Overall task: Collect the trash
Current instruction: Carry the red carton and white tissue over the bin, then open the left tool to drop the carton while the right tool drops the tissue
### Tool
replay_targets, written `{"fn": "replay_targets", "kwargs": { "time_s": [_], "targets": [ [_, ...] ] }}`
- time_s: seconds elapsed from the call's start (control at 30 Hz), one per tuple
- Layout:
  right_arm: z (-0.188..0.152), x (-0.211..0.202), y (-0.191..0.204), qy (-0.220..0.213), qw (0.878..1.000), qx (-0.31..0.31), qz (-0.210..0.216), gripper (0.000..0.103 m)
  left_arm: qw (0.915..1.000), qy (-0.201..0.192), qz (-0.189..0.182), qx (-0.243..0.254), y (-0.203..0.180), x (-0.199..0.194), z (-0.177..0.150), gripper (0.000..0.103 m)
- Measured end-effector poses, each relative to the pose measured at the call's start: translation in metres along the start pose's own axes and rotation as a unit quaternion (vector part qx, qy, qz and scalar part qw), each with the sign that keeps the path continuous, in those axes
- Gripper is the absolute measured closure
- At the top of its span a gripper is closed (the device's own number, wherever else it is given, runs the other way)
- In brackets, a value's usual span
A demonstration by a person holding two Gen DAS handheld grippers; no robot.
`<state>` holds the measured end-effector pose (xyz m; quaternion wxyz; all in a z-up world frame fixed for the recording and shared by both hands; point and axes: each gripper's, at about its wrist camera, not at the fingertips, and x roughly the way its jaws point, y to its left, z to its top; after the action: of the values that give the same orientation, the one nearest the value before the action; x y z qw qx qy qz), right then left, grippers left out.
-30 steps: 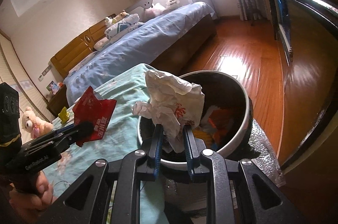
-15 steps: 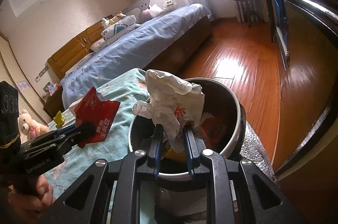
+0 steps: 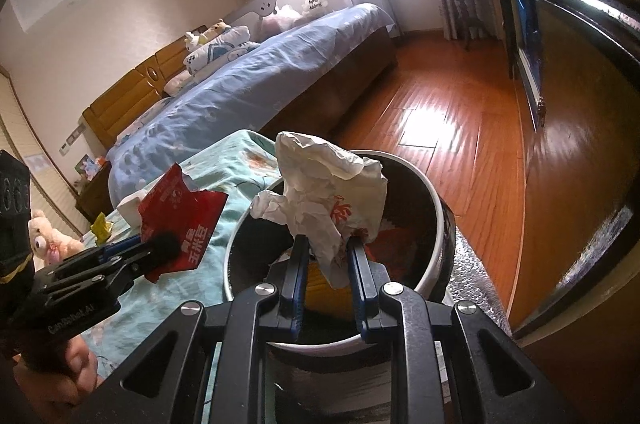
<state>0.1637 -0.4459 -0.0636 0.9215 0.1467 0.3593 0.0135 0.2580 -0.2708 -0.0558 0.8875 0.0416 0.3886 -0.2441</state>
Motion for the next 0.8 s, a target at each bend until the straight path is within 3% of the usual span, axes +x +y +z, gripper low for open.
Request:
{"fn": "replay_targets", "kwargs": {
  "time_s": [0.53,0.7,0.8],
  "targets": [
    [0.007,0.012,-0.007,0.013,1.0,0.0,-0.007,0.083,0.9998,0.011,-0.013,0.012,-0.012,0.019,0.01,0.068],
    [0.009,0.013,-0.01,0.018,1.0,0.006,-0.008,0.075,0.9997,0.008,-0.02,0.005,-0.011,0.021,0.013,0.058],
    [0.01,0.011,-0.012,0.015,1.0,0.01,-0.014,0.061,0.9997,0.007,-0.021,0.001,-0.009,0.02,0.012,0.052]
  ]
}}
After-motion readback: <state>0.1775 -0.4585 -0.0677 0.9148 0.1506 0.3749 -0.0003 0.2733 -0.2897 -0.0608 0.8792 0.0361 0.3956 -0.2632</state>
